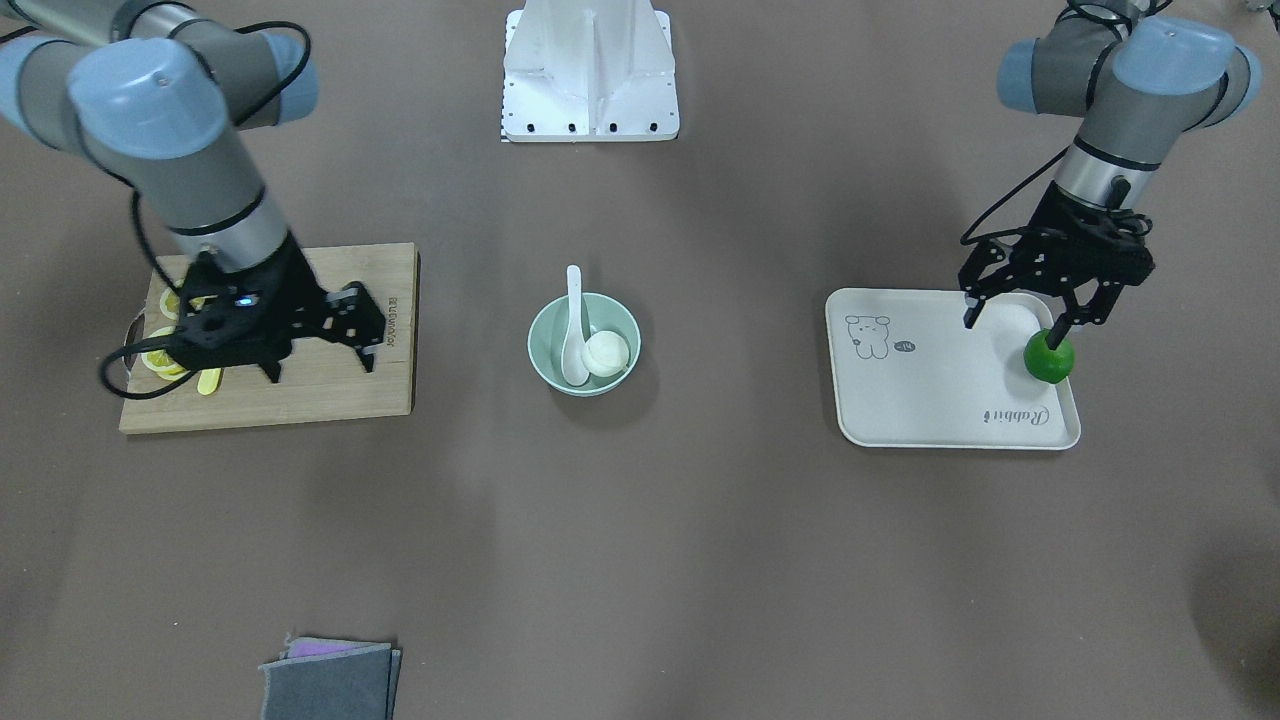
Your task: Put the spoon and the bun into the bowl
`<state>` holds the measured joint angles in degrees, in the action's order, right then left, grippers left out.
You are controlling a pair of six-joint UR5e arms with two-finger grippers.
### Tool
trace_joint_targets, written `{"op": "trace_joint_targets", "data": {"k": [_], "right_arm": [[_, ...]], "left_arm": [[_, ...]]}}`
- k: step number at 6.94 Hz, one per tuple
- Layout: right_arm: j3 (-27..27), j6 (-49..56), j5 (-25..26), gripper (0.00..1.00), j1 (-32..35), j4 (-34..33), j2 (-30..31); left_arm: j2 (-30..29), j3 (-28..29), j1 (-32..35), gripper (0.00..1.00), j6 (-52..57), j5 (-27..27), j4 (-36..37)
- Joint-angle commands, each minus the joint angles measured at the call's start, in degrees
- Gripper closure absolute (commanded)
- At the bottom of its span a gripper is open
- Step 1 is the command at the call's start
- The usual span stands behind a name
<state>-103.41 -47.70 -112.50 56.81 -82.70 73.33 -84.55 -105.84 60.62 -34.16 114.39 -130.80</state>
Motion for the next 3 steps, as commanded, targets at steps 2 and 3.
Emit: {"op": "trace_joint_targets", "data": {"k": [2, 3], "right_arm": [[1.19, 38.24, -9.65, 0.0, 21.27, -0.71, 15.12], [1.46, 41.86, -11.67, 0.0, 24.98, -0.53, 20.04]], "left_arm": [[1.93, 1.51, 27.5, 0.02, 28.99, 20.61, 15.75], [1.93, 2.03, 29.37, 0.02, 32.81, 20.61, 21.4]]}}
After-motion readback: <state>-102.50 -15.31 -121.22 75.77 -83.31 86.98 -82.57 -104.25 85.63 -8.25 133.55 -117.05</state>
